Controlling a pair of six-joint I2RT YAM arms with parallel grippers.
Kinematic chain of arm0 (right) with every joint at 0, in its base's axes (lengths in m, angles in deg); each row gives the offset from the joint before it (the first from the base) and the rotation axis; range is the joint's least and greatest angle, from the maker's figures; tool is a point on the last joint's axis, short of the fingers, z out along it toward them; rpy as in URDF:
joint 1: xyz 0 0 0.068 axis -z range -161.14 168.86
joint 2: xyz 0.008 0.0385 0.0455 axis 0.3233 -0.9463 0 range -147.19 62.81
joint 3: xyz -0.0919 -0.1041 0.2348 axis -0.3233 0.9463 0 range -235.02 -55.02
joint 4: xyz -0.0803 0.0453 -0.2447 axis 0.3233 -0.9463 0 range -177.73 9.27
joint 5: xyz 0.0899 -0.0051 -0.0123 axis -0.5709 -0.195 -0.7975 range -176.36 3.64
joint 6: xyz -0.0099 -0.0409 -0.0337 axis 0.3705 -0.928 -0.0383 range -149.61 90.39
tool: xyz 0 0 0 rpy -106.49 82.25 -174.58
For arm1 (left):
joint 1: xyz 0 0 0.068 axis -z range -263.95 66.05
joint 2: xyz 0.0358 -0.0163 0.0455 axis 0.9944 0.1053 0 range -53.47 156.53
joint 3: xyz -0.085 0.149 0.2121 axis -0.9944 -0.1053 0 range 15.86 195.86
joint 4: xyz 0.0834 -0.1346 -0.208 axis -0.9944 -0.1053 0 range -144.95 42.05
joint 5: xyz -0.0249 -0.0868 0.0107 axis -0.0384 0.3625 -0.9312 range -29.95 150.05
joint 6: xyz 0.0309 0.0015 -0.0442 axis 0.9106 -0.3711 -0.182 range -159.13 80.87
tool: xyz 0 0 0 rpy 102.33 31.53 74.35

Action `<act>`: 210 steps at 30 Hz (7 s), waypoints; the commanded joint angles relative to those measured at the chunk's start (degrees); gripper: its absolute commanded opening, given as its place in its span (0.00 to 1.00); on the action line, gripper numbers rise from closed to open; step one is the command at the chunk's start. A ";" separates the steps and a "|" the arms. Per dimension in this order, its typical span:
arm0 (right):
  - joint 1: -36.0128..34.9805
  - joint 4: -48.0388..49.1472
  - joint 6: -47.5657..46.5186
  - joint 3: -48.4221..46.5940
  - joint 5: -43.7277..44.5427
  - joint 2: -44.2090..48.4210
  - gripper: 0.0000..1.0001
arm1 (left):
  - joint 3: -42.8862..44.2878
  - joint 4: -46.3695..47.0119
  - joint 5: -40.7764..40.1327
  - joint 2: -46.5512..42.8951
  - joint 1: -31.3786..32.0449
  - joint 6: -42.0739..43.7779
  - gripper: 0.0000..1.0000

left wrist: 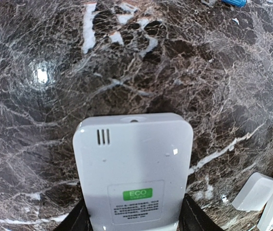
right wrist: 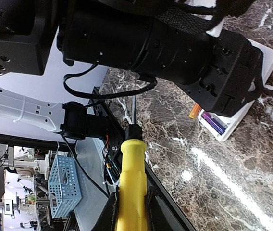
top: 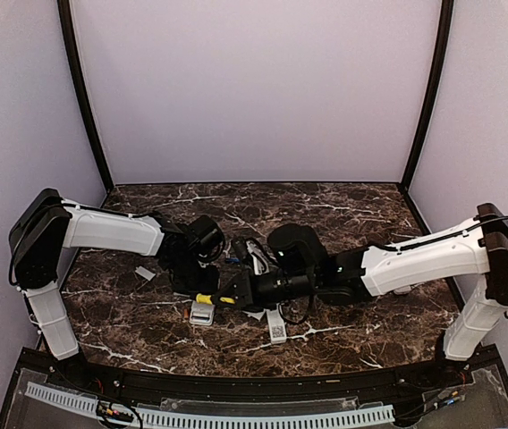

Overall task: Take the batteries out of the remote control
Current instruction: Remove the battery from the remote control without the battery cover, then place the remote control without batteries at the center of the board, then place the screwdriver at the center of the board, then pick up the remote control from the center of the board.

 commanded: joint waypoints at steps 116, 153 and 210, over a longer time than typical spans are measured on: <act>17.75 -31.91 -9.57 8.47 22.04 20.55 0.00 | -6.10 4.20 1.34 -10.70 -2.06 13.15 0.89; 20.32 -12.78 -7.29 8.71 23.82 -1.97 0.39 | 1.62 3.67 3.45 -28.53 -29.12 33.70 0.99; 62.45 -45.91 -21.12 15.25 17.10 12.62 0.84 | 1.10 5.39 8.94 -28.38 -29.30 33.14 0.98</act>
